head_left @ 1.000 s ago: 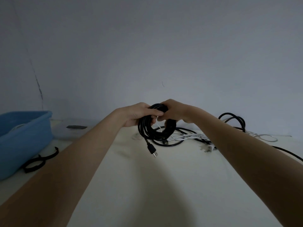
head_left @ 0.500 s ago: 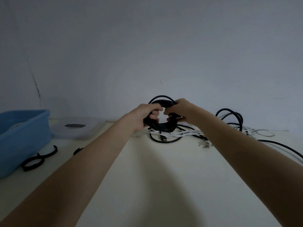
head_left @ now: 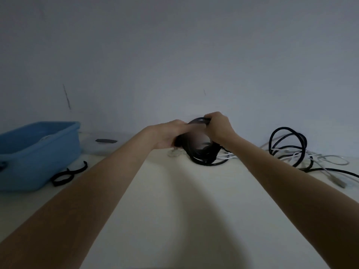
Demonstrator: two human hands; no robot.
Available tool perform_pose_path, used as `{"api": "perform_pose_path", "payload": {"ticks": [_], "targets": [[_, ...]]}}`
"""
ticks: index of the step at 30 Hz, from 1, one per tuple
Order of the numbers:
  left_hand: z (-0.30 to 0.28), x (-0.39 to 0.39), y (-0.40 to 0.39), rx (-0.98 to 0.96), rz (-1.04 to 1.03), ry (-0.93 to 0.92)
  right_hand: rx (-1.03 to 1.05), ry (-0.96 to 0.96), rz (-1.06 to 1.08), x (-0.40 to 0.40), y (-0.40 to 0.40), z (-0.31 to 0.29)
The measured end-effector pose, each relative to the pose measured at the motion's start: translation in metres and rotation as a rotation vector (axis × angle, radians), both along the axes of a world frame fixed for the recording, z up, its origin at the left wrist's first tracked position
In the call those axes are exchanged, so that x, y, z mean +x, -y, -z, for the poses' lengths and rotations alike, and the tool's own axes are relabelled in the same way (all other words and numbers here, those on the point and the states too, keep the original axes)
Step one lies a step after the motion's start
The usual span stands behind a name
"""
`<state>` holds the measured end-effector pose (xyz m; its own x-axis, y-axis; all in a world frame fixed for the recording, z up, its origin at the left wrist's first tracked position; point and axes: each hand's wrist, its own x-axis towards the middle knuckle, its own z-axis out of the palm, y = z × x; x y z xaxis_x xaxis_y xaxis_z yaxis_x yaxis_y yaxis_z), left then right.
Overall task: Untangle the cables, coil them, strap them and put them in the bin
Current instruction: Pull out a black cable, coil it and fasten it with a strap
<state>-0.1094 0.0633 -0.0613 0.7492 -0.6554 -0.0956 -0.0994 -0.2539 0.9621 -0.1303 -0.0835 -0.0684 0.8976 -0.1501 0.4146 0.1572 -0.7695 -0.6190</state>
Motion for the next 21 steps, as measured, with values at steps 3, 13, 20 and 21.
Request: {"api": "perform_pose_path", "payload": {"ticks": [3,13,20,21], "targets": [[-0.003,-0.007,-0.026,0.007,0.035,-0.146,-0.322,0.086,-0.084,0.002,-0.027,-0.003],[-0.001,-0.016,-0.127,0.052,-0.311,-0.043,-0.263,0.248,-0.439,0.021,-0.141,0.002],[0.003,0.014,-0.195,-0.226,-0.722,-0.089,-0.338,-0.237,-0.438,0.062,-0.153,0.043],[0.007,0.018,-0.201,-0.221,-0.754,-0.086,-0.387,-0.265,-0.453,0.064,-0.155,0.053]]}}
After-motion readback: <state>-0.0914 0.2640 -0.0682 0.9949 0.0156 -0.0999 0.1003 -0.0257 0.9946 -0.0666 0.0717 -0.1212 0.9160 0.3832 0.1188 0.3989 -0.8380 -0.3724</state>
